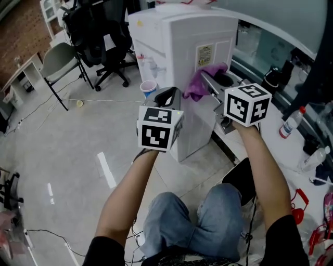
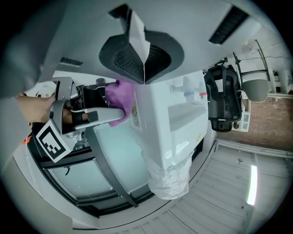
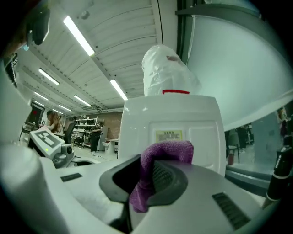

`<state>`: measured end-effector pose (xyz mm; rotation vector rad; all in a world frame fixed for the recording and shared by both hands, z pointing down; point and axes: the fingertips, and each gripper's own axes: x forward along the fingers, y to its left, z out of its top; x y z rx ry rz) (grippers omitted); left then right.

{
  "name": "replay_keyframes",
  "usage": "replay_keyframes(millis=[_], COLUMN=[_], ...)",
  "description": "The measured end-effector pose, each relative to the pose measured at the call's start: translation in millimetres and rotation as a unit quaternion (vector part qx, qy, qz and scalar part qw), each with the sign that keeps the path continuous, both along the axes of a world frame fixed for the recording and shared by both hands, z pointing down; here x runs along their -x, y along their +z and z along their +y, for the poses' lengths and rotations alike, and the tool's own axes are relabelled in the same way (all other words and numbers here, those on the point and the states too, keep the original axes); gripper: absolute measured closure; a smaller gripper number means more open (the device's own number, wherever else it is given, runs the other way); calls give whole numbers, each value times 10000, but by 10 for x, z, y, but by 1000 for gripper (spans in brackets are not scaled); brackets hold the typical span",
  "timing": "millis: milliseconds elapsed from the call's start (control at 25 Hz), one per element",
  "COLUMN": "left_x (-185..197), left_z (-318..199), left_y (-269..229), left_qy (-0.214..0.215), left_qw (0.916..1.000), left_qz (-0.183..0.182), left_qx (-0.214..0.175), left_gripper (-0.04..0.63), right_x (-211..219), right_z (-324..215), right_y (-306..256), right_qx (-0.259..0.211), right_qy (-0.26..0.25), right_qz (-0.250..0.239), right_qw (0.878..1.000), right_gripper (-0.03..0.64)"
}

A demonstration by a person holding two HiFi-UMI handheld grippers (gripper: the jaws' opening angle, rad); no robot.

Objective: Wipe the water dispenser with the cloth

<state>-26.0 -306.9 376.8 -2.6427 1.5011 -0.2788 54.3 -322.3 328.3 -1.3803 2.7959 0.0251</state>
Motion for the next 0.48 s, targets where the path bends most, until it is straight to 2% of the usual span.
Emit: replay_keyframes(millis=[480], left_x=[143], left_z=[28], left_y=[-483], left_qy=[-151], left_qw=[9995], left_qz=[141], left_qx=[-248], left_gripper=[568], right_x=[260], right_z=[102], right_y=[-1289], right_qx=[-768], right_qy=[-234], right_qz=[-435], right_qw=[9958], right_gripper=[575])
